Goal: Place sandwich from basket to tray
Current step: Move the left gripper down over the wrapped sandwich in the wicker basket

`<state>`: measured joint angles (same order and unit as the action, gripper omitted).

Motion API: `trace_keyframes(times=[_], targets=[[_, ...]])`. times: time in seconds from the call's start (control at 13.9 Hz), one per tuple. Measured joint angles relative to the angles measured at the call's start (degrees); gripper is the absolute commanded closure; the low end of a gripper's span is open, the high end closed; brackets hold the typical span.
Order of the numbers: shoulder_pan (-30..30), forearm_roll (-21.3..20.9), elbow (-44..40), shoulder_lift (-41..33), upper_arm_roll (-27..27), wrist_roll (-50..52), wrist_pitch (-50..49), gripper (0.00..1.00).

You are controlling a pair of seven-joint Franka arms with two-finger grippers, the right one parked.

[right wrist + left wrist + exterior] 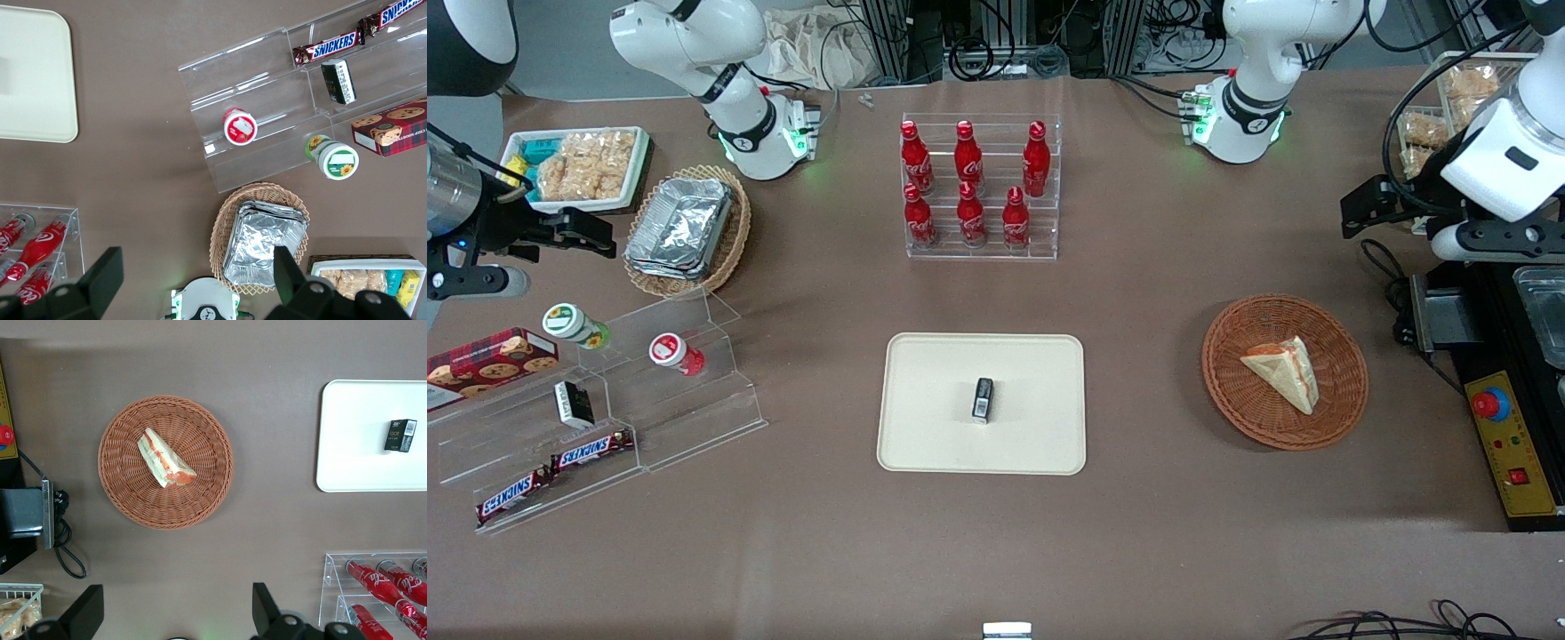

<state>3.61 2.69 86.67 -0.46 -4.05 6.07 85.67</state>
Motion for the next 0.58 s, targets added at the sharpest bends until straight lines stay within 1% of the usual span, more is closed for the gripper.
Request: trace_keyframes(times=[0.36, 0.43, 0.58], targets=[[0.0, -0.43, 0.08, 0.0, 0.14, 0.6, -1.51, 0.0], [-0.01, -0.46, 0.25, 0.03, 0.2, 2.64, -1.71, 0.0], [-0.01, -0.53, 1.18, 0.32, 0.23, 9.84, -1.97, 0.0]])
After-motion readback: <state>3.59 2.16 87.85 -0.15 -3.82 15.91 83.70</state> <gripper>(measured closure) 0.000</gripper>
